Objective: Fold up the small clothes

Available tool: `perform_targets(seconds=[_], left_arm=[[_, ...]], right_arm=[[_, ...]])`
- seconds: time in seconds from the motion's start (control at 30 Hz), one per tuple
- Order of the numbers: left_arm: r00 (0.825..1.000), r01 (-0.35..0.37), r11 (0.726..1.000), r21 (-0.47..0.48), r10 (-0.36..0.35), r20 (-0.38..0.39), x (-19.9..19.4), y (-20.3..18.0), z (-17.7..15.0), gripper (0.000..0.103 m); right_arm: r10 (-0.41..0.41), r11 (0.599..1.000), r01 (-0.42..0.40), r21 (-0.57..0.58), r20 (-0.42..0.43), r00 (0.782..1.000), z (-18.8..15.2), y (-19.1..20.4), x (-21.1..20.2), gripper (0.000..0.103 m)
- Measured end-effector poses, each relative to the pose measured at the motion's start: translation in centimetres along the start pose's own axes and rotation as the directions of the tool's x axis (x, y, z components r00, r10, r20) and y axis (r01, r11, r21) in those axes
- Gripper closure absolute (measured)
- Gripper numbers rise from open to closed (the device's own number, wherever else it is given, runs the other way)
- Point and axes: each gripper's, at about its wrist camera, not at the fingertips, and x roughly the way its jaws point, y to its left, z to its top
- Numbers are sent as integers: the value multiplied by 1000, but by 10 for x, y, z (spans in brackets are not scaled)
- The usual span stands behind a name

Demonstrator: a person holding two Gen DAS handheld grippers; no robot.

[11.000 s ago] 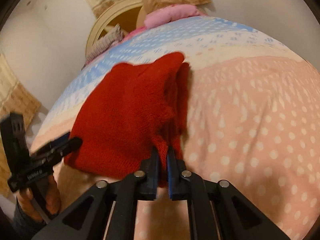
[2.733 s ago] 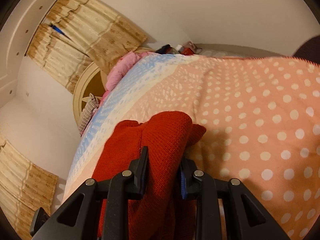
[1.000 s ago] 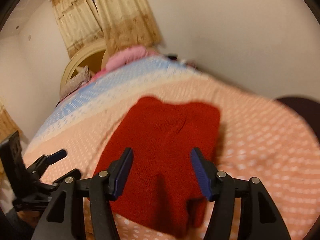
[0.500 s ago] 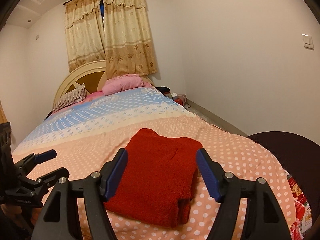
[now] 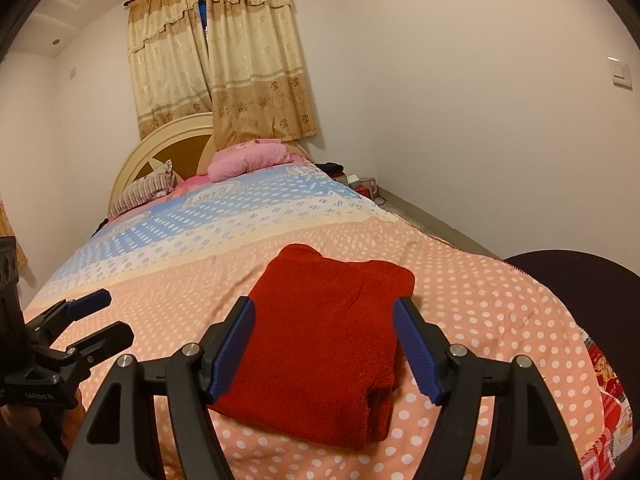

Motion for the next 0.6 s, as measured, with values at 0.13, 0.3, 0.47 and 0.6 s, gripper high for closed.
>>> perform_targets(seconds=[0.13,0.3,0.47,0.6], left_arm=[[1000,1,1000,0,-1,3,0,0,0,0],[1000,0,1000,0,0,4,0,0,0,0],[1000,-2,1000,-1,2,3,0,-1,0,0],[1000,-2,1000,0,2,4,-1,-1,-1,0]], right_arm=[[5,1000,-5,1,-2,1000,-1,1,1,31],[6,1000,-6,2,-4,1000,-1,2,2,31],[6,1000,-6,1,-3,1000,-1,2,2,31],[7,1000,-7,2,0,1000,-1,3,1,31]])
